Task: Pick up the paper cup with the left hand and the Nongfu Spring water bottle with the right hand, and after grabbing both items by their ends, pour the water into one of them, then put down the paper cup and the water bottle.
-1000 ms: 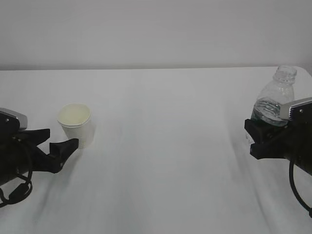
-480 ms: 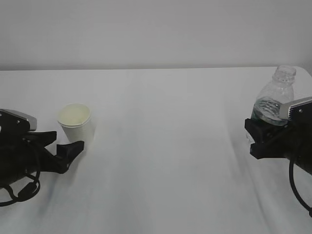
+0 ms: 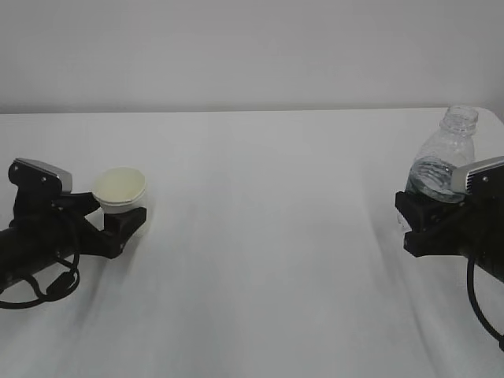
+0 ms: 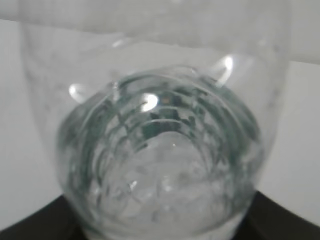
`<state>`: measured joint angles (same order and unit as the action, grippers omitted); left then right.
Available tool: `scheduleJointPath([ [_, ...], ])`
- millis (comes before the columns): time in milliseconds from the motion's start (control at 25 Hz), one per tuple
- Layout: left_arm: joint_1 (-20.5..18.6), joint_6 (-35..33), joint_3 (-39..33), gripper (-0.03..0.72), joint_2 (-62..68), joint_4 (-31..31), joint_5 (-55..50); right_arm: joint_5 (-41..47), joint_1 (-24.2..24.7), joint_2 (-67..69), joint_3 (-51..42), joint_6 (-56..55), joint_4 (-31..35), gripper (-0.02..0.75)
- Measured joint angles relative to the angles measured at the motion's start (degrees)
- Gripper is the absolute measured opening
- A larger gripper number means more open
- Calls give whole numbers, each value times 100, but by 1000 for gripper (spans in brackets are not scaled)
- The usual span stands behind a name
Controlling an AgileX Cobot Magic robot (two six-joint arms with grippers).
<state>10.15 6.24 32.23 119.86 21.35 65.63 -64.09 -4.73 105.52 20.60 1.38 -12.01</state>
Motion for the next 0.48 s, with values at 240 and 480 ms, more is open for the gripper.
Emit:
scheduleJointPath([
  [240,0,11,285,665,278,134,0,0,0,0,0,0,0,410],
  [480,0,31,330,659,347,168,0,0,0,0,0,0,0,410],
])
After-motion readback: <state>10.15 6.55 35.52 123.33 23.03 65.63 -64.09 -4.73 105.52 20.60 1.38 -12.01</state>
